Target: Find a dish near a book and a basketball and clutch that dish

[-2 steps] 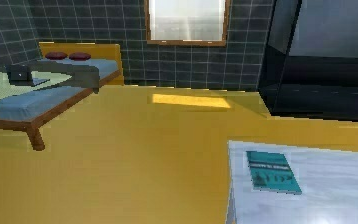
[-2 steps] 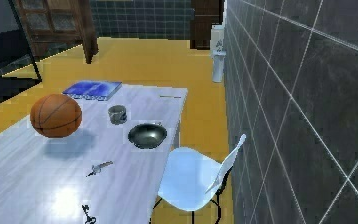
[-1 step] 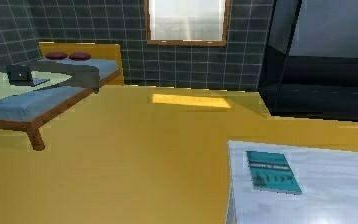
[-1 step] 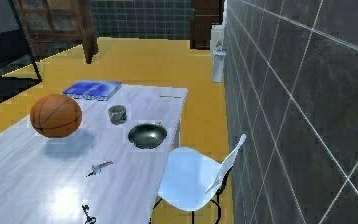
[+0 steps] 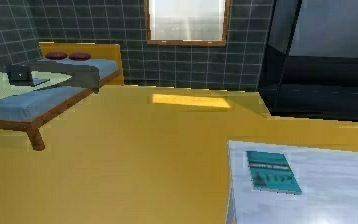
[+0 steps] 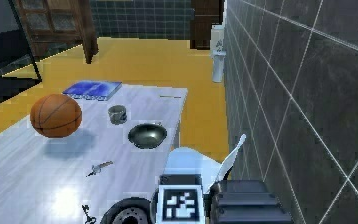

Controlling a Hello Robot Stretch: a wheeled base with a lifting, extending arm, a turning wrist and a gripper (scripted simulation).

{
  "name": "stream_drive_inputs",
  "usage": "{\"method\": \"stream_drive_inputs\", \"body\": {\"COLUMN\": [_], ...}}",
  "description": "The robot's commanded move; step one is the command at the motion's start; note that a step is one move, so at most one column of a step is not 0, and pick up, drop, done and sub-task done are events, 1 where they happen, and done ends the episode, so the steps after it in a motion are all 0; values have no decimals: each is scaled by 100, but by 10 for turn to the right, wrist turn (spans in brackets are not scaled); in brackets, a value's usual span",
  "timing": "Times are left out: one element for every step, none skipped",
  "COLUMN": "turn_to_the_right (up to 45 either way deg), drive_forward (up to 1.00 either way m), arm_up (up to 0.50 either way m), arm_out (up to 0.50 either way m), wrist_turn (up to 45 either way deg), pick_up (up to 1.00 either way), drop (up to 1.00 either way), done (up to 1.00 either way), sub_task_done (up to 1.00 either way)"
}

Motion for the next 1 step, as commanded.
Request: {"method": "stream_drive_inputs", "body": {"turn_to_the_right": [0], "drive_forward": [0], "arm_up": [0], "arm_out": [46], "wrist_turn": [0], "pick_up": [0], "drop": [0], "done": [0], "sub_task_done": [0]}}
